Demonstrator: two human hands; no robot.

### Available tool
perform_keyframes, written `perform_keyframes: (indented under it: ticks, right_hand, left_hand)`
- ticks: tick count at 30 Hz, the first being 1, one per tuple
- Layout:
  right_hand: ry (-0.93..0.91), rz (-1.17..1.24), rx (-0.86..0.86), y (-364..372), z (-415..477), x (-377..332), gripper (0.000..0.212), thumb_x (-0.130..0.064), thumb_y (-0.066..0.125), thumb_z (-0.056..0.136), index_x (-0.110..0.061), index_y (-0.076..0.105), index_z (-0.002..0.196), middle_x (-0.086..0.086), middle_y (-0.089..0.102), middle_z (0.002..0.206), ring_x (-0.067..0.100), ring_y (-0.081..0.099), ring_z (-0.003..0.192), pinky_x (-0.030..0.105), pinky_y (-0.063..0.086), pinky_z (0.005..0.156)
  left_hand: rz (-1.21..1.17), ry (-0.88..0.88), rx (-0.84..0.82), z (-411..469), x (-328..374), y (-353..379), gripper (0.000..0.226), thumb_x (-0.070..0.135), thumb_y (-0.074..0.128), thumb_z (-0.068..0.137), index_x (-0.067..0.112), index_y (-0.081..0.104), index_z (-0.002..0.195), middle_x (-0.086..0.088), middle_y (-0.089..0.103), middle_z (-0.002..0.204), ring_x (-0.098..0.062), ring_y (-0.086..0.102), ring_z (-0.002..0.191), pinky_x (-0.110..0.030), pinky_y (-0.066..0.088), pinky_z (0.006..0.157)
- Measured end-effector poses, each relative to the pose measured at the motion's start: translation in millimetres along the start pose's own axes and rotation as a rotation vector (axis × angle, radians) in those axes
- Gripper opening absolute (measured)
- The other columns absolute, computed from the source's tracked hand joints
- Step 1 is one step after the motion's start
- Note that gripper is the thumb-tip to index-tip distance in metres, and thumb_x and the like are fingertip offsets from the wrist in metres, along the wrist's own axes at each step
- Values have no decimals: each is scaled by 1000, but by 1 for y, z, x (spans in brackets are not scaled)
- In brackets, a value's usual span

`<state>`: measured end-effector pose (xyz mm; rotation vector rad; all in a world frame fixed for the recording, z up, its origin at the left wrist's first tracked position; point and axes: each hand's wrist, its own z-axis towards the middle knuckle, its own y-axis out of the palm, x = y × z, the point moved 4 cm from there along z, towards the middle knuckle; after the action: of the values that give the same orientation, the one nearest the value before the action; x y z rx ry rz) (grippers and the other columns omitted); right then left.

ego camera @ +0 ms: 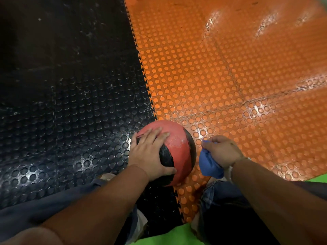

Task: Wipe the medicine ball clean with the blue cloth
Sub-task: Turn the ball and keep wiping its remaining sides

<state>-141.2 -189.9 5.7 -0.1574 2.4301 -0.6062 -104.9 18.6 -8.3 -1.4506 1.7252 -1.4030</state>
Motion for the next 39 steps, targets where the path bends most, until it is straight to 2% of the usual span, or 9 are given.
perform_keyframes:
  ticks: [4,6,8,14,19,25,29,34,39]
  right_hand:
    - [3,51,0,11,-16,-5,15,-29,62,86,-16,60,79,12,66,94,32,61,91,42,50,83]
    - [-63,55,-15,22,-19,-10,13,-29,62,85,-16,63,80,9,67,87,30,62,85,40,51,79]
    - [-226,-125,-25,34,-19,-18,12,-29,60,87,-20,63,80,4,65,82,22,59,76,33,49,71]
    - [-491,-373,87,54,-11,-33,20,-31,53,90,-21,70,95,2,68,91,21,61,87,28,47,75]
    - [-848,-732,0,82,-38,-45,25,-34,48,92,-27,67,107,-10,61,109,20,45,109,29,40,88]
    - [-531,-560,64,41,6,-49,17,-26,56,90,-25,71,99,2,68,104,23,58,103,28,45,83]
    - [-792,-701,36,72,-22,-51,20,-30,53,91,-29,69,104,-6,67,108,19,51,108,30,45,86]
    - [-496,-514,50,45,14,-42,18,-27,57,90,-24,70,102,1,68,107,22,58,100,27,43,81]
    - [-719,-709,110,73,-17,-43,21,-31,50,92,-27,68,104,0,67,100,24,55,98,27,41,78]
  left_hand:
    - [-2,-75,68,-16,-3,-6,104,84,58,58,45,17,145,17,16,153,-11,17,141,-38,3,115]
    - [9,-114,74,-18,-3,-8,109,85,58,56,44,12,146,17,18,151,-14,21,137,-37,10,113]
    - [30,-141,70,-18,-4,-9,114,86,56,56,41,7,148,14,17,150,-16,20,136,-39,12,112]
    - [-2,-114,2,-9,-6,-2,121,84,60,56,28,9,150,14,-6,158,-12,-15,145,-45,-21,110]
    - [-99,-107,-28,-2,-9,8,122,74,70,55,22,9,147,13,-8,158,-10,-12,145,-46,-19,113]
    - [-114,-74,-15,-4,-1,9,124,79,69,51,25,12,147,17,-8,157,-8,-14,144,-41,-22,110]
    - [-118,-64,-1,-2,-4,9,125,76,71,51,23,12,147,14,-6,158,-8,-13,145,-38,-24,108]
    - [-123,-55,5,-5,-6,7,125,78,70,49,23,15,147,14,-4,158,-8,-11,145,-40,-21,111]
    - [-92,-71,-15,-5,-5,7,125,75,71,51,21,11,147,13,-7,157,-11,-12,145,-41,-20,112]
